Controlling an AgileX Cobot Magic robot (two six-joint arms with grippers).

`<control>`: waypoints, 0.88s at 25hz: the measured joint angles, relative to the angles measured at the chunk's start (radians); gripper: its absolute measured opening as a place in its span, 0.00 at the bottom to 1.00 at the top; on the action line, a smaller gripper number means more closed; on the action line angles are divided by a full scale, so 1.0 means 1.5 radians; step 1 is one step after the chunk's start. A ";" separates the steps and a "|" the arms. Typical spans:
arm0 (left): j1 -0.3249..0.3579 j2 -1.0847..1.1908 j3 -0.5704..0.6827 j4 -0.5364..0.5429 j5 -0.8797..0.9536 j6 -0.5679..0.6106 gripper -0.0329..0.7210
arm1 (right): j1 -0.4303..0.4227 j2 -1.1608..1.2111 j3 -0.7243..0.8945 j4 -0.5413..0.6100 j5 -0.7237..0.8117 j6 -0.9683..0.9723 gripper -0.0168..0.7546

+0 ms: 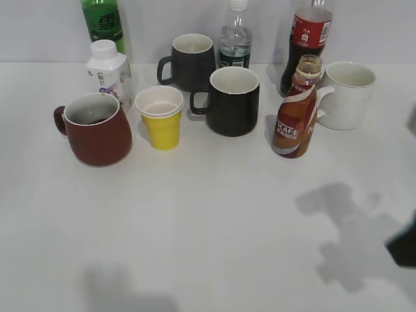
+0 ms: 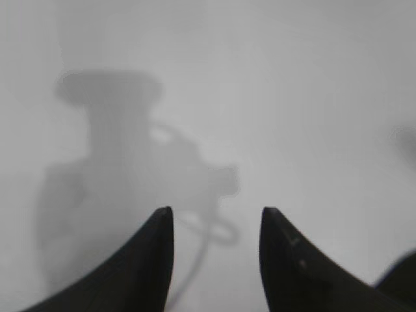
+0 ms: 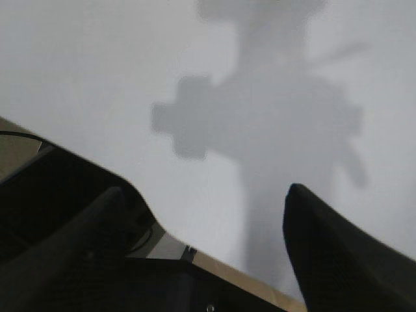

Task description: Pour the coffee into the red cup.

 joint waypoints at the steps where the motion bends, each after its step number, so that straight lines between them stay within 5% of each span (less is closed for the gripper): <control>1: 0.000 -0.038 0.000 -0.009 0.042 0.005 0.49 | 0.000 -0.026 0.000 0.000 0.045 -0.001 0.75; 6: 0.000 -0.221 0.008 -0.027 0.083 0.034 0.42 | 0.000 -0.233 0.018 -0.002 0.159 -0.002 0.74; 13: 0.000 -0.440 0.060 -0.034 0.081 0.074 0.39 | 0.000 -0.551 0.090 -0.022 0.145 -0.002 0.74; 22: -0.001 -0.443 0.092 -0.052 -0.007 0.086 0.39 | 0.000 -0.692 0.110 -0.035 0.119 0.003 0.74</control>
